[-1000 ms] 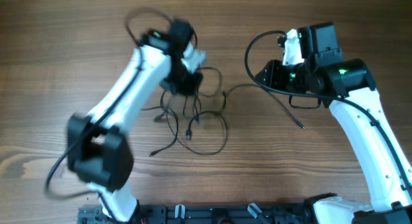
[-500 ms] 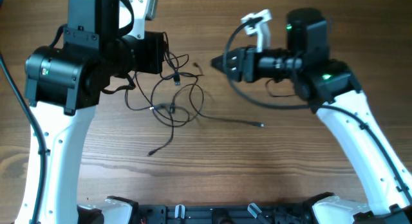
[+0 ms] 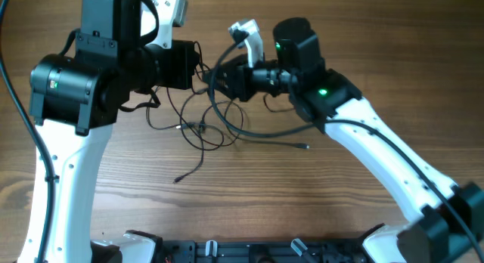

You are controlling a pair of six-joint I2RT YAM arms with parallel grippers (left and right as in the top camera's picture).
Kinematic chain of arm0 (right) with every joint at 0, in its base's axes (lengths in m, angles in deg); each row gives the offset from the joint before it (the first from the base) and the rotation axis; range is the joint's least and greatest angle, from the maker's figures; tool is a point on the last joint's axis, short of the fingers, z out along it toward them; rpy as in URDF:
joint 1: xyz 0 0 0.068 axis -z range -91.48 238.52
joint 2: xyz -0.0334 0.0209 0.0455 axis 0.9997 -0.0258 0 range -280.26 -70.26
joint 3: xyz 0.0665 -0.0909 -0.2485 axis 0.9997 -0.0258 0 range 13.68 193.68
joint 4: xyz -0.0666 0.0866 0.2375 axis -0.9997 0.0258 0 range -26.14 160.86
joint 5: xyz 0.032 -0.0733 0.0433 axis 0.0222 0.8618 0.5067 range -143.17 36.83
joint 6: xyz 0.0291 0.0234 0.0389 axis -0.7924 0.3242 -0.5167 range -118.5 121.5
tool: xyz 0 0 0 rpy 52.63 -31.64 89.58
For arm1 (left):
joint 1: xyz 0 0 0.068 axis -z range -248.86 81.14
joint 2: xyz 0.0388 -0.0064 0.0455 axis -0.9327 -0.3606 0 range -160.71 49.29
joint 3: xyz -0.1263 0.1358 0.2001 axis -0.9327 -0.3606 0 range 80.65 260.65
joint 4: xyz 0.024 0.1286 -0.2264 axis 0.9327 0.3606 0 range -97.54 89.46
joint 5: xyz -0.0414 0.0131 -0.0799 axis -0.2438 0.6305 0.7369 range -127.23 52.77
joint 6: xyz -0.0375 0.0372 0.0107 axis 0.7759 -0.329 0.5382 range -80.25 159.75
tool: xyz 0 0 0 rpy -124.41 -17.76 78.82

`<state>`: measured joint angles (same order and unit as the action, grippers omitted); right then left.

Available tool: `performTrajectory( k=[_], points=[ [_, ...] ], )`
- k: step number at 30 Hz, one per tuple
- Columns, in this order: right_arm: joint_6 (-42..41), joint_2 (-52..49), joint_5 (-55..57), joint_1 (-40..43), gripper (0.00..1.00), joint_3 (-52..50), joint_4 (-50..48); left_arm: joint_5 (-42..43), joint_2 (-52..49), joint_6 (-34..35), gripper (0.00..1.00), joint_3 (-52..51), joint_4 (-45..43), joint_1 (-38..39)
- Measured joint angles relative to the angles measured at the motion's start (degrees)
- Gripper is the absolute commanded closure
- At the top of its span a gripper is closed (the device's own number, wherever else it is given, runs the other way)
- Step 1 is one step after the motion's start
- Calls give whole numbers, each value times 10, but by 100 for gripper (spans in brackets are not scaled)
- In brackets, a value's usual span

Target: Untangle cables

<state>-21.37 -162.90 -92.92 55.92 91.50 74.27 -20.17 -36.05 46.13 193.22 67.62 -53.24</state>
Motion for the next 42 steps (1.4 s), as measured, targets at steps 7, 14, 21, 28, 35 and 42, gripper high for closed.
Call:
performTrajectory(
  k=[7,14,21,28,35,42],
  points=[
    [-65,-13,75,-2,96,7,63,0,-2,0,96,0,12,0],
    [-176,-24,332,16,90,4,308,-25,15,4,96,-6,-13,-78],
    [-83,-24,289,19,95,0,290,-14,65,15,96,-4,-7,-160],
    [57,-4,-9,18,96,-5,172,41,24,-21,76,-4,62,-147],
    [99,128,-84,20,96,-5,174,97,-87,-144,42,-4,79,-158],
    [106,168,-97,43,96,-5,202,282,-178,-384,28,-4,178,-145]
  ],
)
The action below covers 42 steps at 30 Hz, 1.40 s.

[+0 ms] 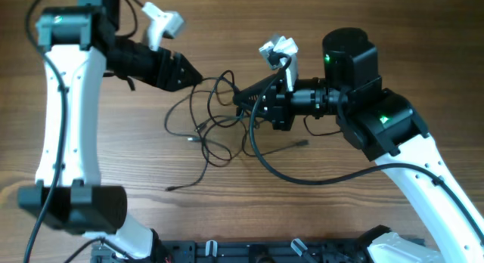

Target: Untangle cables

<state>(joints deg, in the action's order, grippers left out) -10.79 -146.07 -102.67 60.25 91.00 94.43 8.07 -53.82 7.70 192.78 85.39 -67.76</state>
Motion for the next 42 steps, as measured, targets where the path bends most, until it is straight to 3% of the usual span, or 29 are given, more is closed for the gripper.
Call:
performTrajectory(
  k=[3,7,17,25,28,31,33,34,36,42],
  points=[
    [0,0,0,0,96,0,1,38,-30,-67,27,0,27,7],
    [0,0,0,0,96,0,1,85,-91,-92,25,0,33,28],
    [0,0,0,0,96,0,3,108,-201,100,15,-2,3,45],
    [0,0,8,0,96,0,4,112,-217,145,17,-66,-21,48],
    [9,0,8,-5,96,0,-27,143,-219,154,24,-102,-39,55],
    [19,0,9,-28,96,0,-70,205,-219,162,42,-106,-41,63],
    [20,0,9,-37,96,0,-85,242,-219,162,47,-106,-42,67],
    [19,0,9,-38,96,0,-88,254,-219,164,57,-106,-42,68],
    [18,0,10,-38,96,0,-88,287,-219,164,96,-106,-41,68],
    [-29,0,80,-36,95,0,-42,321,-219,165,96,-107,-50,58]
  ],
)
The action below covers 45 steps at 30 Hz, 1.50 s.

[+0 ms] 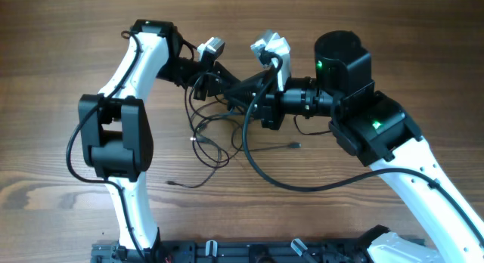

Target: Untangle cables

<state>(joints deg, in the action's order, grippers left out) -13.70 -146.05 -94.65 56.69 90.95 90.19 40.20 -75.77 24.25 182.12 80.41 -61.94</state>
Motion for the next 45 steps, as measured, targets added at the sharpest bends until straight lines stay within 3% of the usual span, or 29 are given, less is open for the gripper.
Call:
performTrajectory(
  k=[4,5,8,10,14,17,19,23,27,35,42,45],
  points=[
    [-20,0,40,7,96,0,30,5,0,0,96,0,0,-72],
    [-21,0,43,7,95,0,27,4,2,0,86,0,0,-91],
    [-18,0,42,7,95,0,-9,-5,17,-3,32,0,4,-126],
    [-1,-1,22,7,95,0,-47,-12,44,-1,15,0,16,-133],
    [25,-10,-36,7,95,0,-111,-15,78,-5,2,0,22,-110],
    [25,-42,-57,7,95,0,-124,-14,80,-11,3,0,24,-79],
    [25,-67,-61,7,95,0,-127,-9,80,-11,11,0,34,-64],
    [25,-80,-64,7,95,0,-128,-3,80,-13,15,0,63,-26],
    [25,-80,-60,7,96,0,-129,7,80,-13,25,0,81,-12],
    [26,-80,8,29,96,0,-147,-37,80,-31,24,0,85,-15],
    [87,-80,24,40,96,0,-181,-34,80,-39,27,0,83,-30],
    [47,-80,18,56,96,0,-180,-45,80,-64,27,0,48,-45]
  ],
)
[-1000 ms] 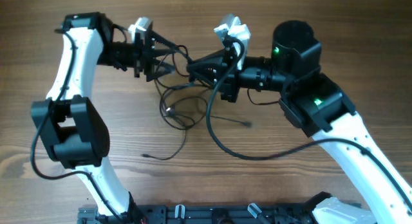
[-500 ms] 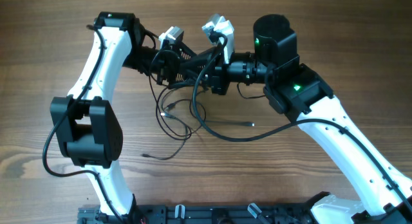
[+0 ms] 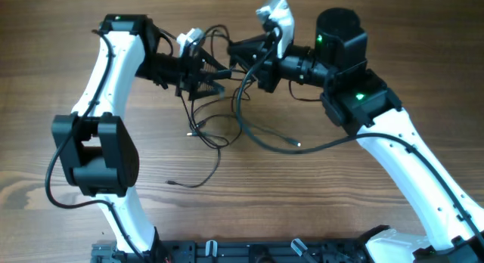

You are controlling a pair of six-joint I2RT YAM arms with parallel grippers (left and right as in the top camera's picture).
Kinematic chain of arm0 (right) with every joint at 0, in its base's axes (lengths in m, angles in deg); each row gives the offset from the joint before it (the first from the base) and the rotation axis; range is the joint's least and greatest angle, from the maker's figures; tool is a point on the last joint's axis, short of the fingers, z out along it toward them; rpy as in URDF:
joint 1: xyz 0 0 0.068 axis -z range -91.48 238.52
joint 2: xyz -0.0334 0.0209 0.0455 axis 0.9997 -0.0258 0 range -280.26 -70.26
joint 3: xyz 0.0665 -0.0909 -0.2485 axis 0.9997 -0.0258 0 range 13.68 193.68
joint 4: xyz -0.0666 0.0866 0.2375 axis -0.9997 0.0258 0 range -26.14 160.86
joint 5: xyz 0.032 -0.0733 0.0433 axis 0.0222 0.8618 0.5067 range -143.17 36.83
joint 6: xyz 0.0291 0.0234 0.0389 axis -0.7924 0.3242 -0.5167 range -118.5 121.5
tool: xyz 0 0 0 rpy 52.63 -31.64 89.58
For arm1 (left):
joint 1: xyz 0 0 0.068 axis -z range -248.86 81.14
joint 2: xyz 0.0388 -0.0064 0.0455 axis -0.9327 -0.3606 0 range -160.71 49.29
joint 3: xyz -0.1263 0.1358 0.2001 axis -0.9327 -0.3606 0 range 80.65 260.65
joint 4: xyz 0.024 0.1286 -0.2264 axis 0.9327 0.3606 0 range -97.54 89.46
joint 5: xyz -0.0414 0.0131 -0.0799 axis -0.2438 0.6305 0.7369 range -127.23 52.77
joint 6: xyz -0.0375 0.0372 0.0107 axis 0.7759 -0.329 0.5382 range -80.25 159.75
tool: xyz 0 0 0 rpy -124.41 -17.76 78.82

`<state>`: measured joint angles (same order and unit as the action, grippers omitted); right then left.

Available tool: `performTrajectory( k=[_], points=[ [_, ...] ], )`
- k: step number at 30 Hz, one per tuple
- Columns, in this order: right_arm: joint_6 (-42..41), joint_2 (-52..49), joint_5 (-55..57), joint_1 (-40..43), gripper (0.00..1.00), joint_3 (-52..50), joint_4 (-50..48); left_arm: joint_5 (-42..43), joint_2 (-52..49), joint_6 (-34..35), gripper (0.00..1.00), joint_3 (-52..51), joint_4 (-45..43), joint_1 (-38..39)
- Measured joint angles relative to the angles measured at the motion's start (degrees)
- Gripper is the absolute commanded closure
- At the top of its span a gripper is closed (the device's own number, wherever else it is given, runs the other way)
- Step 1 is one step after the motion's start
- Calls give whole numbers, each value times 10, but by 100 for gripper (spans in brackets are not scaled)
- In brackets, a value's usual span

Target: Untangle cables

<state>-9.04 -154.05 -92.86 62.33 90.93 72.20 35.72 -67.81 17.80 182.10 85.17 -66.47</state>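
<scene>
A tangle of thin black cables (image 3: 214, 116) lies on the wooden table, and its upper strands are lifted off the wood. My left gripper (image 3: 214, 75) points right and looks shut on a cable strand at the top of the tangle. Just up and right of it, my right gripper (image 3: 233, 51) points left and looks shut on another strand. A loop (image 3: 219, 29) arches between the two above them. Loose cable ends lie at the lower left (image 3: 172, 183), at the right (image 3: 296, 145) and at the left of the knot (image 3: 190, 133).
The right arm's own thick black lead (image 3: 318, 146) sags low over the table to the right of the tangle. The left arm's white links (image 3: 94, 74) stand to the left. A black rail (image 3: 249, 252) runs along the front edge.
My right gripper has moved up and a little left, away from the tangle's middle. My left gripper has shifted left. The strands between them now rise higher, with a loop above both.
At first both grippers were close together over the top of the tangle. Then the left sat up and left of it and the right at its right side. Later they met tip to tip in the tangle. Now they stand apart with strands lifted.
</scene>
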Motion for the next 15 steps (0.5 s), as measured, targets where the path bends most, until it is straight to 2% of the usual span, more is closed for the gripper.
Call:
performTrajectory(
  k=[4,7,9,15],
  points=[
    [-71,0,-32,37,96,0,26,-52,1,-13,27,0,-41,-61],
    [-101,0,-37,50,95,0,97,-88,15,-14,26,0,-56,-116],
    [-113,0,-33,49,94,0,149,-111,73,-14,24,0,-56,-165],
    [-122,-5,-8,30,90,0,213,-119,191,-7,22,0,-48,-115]
  ],
)
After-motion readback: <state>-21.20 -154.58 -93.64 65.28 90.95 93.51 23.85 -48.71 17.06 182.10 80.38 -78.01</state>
